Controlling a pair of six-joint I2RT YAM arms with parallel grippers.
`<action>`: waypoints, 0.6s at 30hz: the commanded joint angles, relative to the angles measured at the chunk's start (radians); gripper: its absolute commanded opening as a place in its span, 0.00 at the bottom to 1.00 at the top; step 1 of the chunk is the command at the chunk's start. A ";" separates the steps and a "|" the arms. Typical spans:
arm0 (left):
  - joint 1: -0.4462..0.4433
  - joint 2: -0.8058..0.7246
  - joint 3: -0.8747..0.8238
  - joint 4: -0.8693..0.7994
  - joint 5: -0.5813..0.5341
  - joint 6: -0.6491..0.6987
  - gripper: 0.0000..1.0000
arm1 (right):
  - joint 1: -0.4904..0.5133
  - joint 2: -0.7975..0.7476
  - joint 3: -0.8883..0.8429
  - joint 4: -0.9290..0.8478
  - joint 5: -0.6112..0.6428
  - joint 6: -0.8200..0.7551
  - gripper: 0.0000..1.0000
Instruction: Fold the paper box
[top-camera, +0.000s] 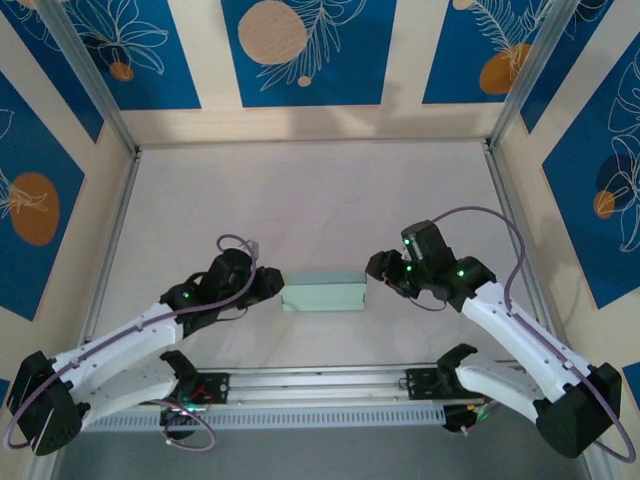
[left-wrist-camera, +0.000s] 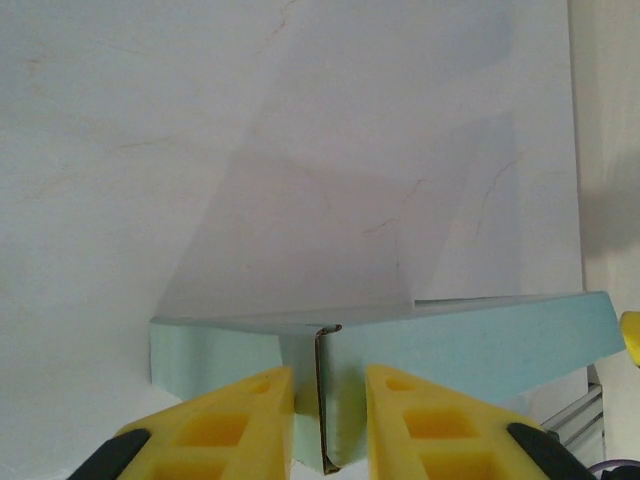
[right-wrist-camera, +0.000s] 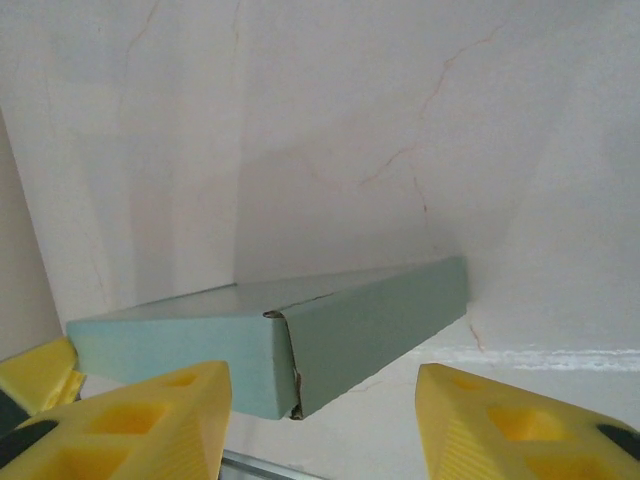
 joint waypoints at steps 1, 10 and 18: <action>0.000 0.031 -0.021 -0.168 -0.033 0.037 0.23 | 0.003 -0.006 -0.040 0.011 -0.036 -0.060 0.52; -0.005 0.029 -0.024 -0.168 -0.034 0.044 0.23 | 0.030 0.008 -0.052 0.058 -0.054 -0.075 0.51; -0.012 0.031 -0.026 -0.162 -0.033 0.046 0.22 | 0.047 0.007 -0.114 0.061 -0.025 -0.051 0.46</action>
